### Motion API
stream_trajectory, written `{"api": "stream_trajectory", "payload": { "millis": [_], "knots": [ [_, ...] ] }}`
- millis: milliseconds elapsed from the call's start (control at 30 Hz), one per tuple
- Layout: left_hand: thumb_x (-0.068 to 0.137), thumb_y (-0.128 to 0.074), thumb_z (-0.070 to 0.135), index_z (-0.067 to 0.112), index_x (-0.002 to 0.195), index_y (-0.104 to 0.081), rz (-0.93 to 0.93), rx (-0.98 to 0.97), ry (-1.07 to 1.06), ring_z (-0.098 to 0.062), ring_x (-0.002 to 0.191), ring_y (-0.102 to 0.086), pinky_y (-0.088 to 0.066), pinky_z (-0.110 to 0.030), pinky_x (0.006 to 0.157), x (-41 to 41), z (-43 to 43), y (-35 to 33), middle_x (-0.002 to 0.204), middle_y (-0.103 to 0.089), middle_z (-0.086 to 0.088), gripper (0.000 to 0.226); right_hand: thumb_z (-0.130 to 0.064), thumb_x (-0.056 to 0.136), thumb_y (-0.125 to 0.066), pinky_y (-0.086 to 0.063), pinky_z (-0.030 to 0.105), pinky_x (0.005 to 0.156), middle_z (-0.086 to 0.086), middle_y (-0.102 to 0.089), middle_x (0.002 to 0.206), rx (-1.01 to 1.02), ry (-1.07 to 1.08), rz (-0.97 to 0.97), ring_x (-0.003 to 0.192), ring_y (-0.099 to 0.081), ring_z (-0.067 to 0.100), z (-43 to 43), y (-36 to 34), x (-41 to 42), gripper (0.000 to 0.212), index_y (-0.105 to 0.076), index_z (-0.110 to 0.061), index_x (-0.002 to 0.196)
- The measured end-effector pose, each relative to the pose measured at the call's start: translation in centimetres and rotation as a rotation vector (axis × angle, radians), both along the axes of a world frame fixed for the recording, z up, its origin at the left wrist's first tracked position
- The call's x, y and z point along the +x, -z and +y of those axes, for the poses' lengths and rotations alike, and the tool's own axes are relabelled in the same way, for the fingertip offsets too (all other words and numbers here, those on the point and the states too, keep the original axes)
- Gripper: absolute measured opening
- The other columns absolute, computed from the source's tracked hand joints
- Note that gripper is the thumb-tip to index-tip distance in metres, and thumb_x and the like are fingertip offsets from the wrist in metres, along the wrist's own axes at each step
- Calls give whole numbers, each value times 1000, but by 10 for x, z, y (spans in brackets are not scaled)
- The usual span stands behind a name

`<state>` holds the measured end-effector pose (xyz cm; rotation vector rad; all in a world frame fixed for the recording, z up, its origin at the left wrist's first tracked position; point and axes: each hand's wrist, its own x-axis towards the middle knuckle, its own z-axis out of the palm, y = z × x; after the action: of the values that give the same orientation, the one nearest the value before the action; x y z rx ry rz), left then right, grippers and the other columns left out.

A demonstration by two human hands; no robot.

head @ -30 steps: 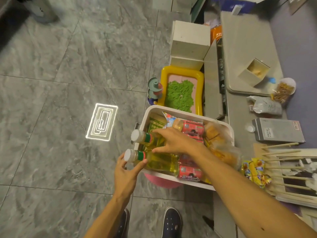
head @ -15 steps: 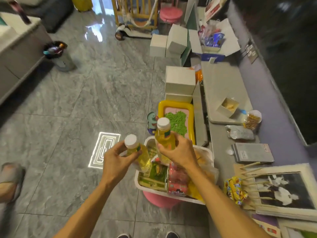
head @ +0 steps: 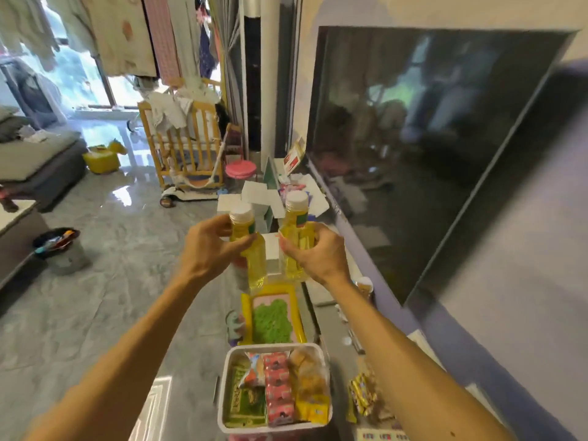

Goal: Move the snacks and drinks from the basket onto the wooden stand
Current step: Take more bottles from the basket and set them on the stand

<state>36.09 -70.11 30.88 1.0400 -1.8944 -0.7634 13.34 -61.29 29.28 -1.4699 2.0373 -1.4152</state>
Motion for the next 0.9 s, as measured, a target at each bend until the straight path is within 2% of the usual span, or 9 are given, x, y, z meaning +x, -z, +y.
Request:
{"api": "stream_trajectory", "payload": {
  "millis": [100, 200, 267, 333, 400, 500, 667, 833, 900],
  "knots": [
    [80, -90, 36, 30, 115, -77, 14, -45, 146, 0, 95, -74, -64, -32, 82, -25, 5, -47, 104, -79, 11, 38, -57, 80, -90, -59, 29, 69, -10, -78, 84, -37, 101, 50, 76, -73, 4, 29, -41, -10, 40, -77, -25, 100],
    [81, -89, 38, 27, 117, -78, 22, -82, 292, -8, 97, -76, -66, -41, 83, -49, 16, -71, 107, -79, 9, 40, -57, 79, -89, -61, 28, 67, -13, -78, 81, -75, 223, 47, 74, -73, 1, 65, -69, -15, 37, -78, -26, 96],
    [81, -87, 41, 26, 117, -78, 25, -116, 372, -8, 97, -76, -65, -41, 84, -64, 28, -82, 107, -79, 8, 40, -60, 78, -88, -64, 32, 71, -14, -78, 84, -111, 320, 30, 77, -74, 2, 93, -81, -15, 40, -77, -27, 97],
    [82, -87, 38, 29, 112, -77, 37, -134, 464, -2, 92, -75, -65, -37, 83, -79, 47, -93, 103, -79, 10, 33, -62, 78, -87, -65, 32, 75, -15, -78, 87, -145, 422, 24, 80, -74, 3, 125, -90, -14, 43, -76, -27, 100],
    [82, -87, 39, 33, 106, -76, 22, -144, 557, -2, 88, -75, -65, -36, 80, -95, 70, -102, 98, -78, 12, 27, -62, 79, -87, -64, 28, 74, -17, -77, 90, -173, 535, 17, 82, -74, 2, 163, -95, -11, 42, -75, -28, 100],
    [80, -88, 46, 28, 106, -78, -26, -156, 682, -6, 84, -76, -66, -40, 78, -120, 115, -110, 93, -79, 11, 32, -62, 82, -86, -56, 17, 68, -19, -76, 89, -187, 712, 37, 79, -71, -1, 231, -95, -5, 40, -74, -28, 99],
    [80, -88, 47, 26, 106, -79, -18, -131, 936, -3, 82, -76, -64, -33, 77, -158, 226, -107, 91, -79, 12, 35, -63, 78, -87, -60, 28, 67, -15, -77, 87, -138, 1016, 67, 76, -72, 1, 369, -85, 11, 40, -76, -28, 95],
    [81, -89, 26, 22, 97, -79, 17, -9, 1222, -1, 81, -76, -57, -20, 68, -177, 375, -102, 86, -80, 13, 20, -64, 73, -88, -63, 37, 72, -16, -78, 86, -118, 1299, 70, 78, -73, 5, 521, -79, 40, 43, -76, -28, 94],
    [80, -90, 27, 22, 99, -80, 8, 12, 1315, -2, 82, -76, -58, -25, 71, -183, 434, -98, 88, -81, 12, 21, -63, 73, -88, -64, 40, 74, -16, -78, 88, -121, 1377, 64, 80, -74, 7, 582, -77, 56, 44, -76, -29, 97]
  ]
}}
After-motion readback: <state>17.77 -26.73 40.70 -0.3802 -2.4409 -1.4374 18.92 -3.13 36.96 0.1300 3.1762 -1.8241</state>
